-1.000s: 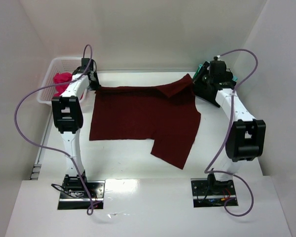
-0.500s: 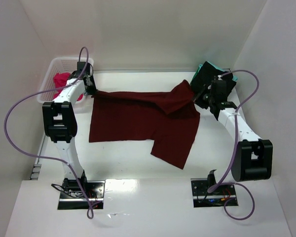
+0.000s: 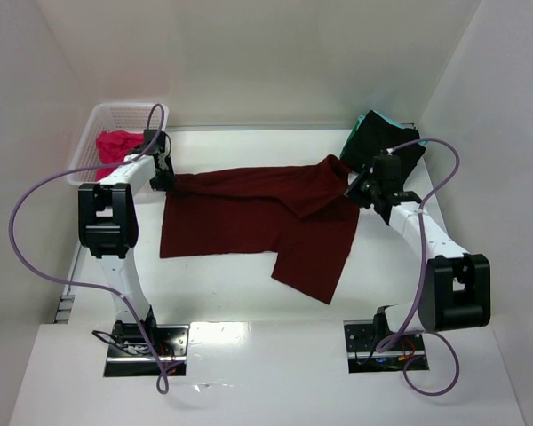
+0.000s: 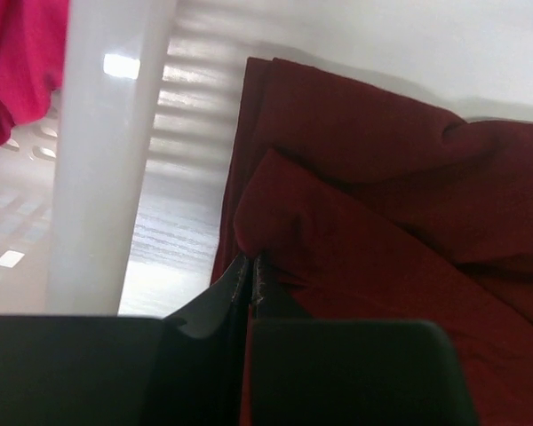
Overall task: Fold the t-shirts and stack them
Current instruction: Fold the flattened tshirt in 1/3 of the way
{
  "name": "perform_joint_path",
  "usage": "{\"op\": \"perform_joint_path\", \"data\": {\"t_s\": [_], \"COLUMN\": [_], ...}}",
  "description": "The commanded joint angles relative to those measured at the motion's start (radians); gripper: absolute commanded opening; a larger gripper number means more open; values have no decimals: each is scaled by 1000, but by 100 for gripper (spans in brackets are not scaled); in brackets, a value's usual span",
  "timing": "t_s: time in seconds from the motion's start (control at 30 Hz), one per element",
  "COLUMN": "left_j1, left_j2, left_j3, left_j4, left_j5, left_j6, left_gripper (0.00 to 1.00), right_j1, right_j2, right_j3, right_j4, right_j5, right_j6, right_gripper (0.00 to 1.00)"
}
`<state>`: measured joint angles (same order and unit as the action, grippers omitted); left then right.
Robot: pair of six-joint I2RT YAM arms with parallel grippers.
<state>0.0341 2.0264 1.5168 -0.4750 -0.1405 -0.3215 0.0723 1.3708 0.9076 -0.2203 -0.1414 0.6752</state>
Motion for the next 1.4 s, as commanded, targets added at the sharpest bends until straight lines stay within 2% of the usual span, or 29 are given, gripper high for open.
{"op": "perform_joint_path", "data": {"t_s": [0.0,0.2,0.4,0.6,0.9,1.07,1.37], "left_j1": [9,18,29,47,47,47,47], "left_j2": [-56,23,63,148,311,379,489], "left_j3": [5,136,252,440,703,793,986], "left_j4": [32,4,-16,-50,-102,-124,-185], "left_j5": [-16,4,15,55,82,82,73], "left_j6": [-21,-21,-9,31,32,32,22], "left_gripper": [0,0,0,0,0,0,0], "right_j1": [6,6,6,6,6,6,6], "right_j2": [-15,40,193,353,612,723,951], "right_j3": [-12,142,377,641,912,1050,1445], "right_j4": [13,22,13,13,-8,-21,-161], "right_j5": [25,69,69,69,39,17,8], "right_j6": [20,-12,-48,-78,-88,-78,-101], "right_gripper": [0,0,0,0,0,0,0]}}
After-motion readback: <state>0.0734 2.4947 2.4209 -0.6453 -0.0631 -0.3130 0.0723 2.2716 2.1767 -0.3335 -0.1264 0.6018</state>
